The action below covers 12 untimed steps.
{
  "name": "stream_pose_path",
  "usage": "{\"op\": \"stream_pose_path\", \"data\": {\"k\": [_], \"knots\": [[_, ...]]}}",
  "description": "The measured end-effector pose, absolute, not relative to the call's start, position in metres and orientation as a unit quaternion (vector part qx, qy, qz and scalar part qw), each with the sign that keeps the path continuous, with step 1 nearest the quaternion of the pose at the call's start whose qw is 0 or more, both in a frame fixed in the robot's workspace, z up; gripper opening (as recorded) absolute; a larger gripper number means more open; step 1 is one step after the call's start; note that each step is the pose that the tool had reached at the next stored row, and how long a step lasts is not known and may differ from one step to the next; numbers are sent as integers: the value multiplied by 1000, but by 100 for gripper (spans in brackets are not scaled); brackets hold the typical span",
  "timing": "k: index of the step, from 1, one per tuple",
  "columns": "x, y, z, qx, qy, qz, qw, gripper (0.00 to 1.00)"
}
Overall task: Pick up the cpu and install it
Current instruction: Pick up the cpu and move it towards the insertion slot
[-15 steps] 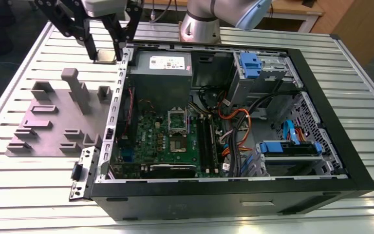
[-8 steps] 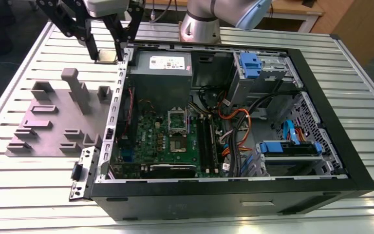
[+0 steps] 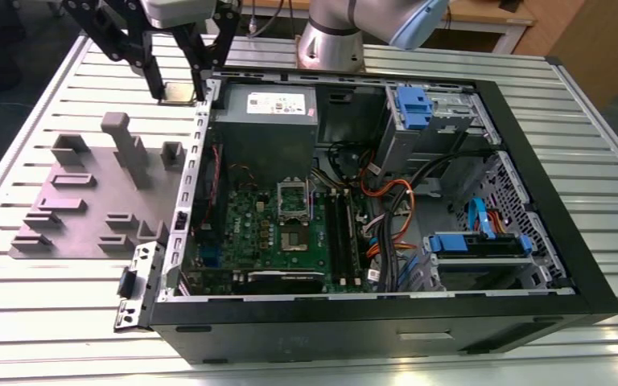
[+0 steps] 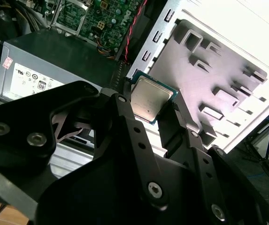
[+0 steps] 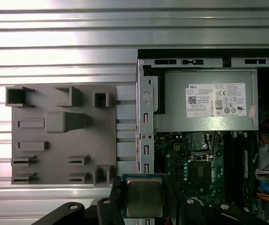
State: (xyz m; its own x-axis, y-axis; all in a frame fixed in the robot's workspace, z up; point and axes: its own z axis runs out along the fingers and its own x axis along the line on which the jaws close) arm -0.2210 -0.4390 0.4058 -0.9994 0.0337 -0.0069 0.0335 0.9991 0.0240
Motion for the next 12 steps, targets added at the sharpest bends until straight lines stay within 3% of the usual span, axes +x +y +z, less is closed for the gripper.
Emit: {"op": "stream_pose_path", "data": {"k": [12], "knots": [[-219, -442, 406, 17, 1000, 12, 4, 47]]}}
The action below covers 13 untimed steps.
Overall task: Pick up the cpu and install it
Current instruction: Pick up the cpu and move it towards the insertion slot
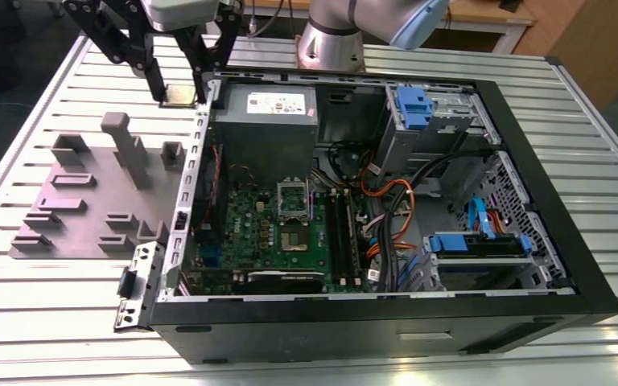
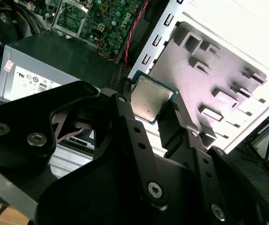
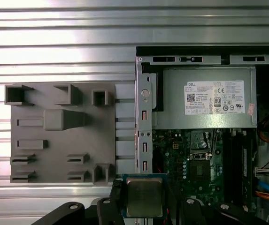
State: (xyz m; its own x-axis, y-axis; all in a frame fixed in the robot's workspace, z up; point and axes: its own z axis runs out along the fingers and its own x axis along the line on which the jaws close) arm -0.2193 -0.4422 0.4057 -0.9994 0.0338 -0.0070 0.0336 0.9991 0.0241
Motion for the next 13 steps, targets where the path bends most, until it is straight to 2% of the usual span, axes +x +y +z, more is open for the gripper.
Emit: {"op": "stream_pose_path", "data": {"k": [13], "knots": [[-215, -442, 406, 17, 1000, 12, 4, 47]]}}
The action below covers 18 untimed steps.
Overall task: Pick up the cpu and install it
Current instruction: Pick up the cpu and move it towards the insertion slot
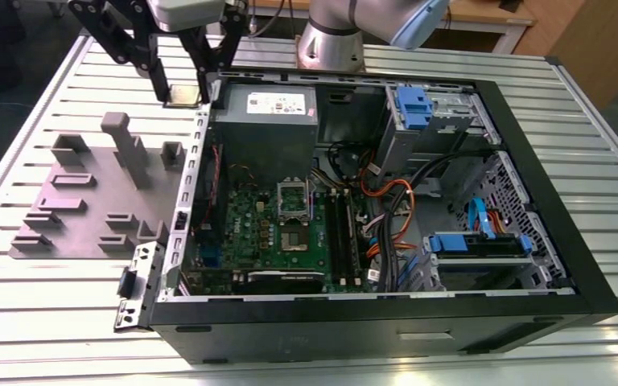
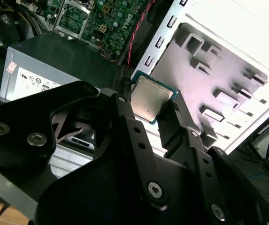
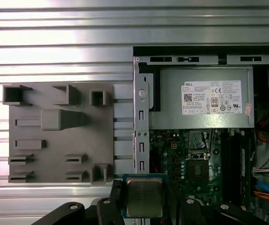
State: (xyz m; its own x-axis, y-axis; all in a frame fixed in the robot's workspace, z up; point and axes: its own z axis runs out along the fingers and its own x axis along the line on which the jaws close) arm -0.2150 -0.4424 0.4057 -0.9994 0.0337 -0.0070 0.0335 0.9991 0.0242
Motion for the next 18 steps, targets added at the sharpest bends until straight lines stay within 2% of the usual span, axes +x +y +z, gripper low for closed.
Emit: {"op": "stream_pose_path", "data": {"k": [18], "knots": [[-211, -448, 406, 17, 1000, 11, 4, 47]]}}
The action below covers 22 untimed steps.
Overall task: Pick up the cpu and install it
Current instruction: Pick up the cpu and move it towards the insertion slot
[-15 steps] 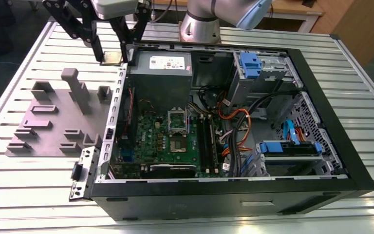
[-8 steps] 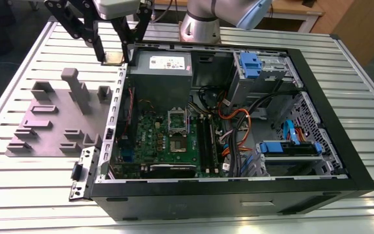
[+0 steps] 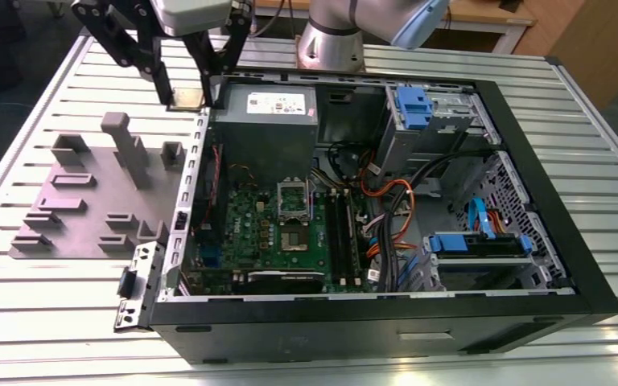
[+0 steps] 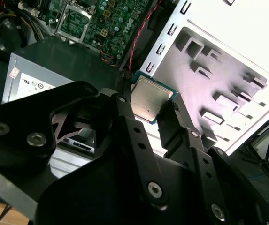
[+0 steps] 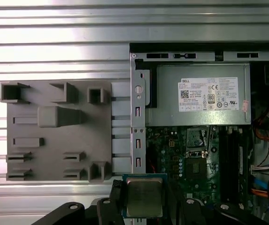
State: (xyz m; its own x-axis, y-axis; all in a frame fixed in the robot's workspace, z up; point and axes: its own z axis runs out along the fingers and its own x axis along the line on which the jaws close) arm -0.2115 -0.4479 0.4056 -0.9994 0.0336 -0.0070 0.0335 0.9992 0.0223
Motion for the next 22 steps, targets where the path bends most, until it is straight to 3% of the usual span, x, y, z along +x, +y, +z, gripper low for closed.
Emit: {"op": "stream_pose_path", "data": {"k": [22], "knots": [[-207, -450, 406, 17, 1000, 11, 4, 47]]}}
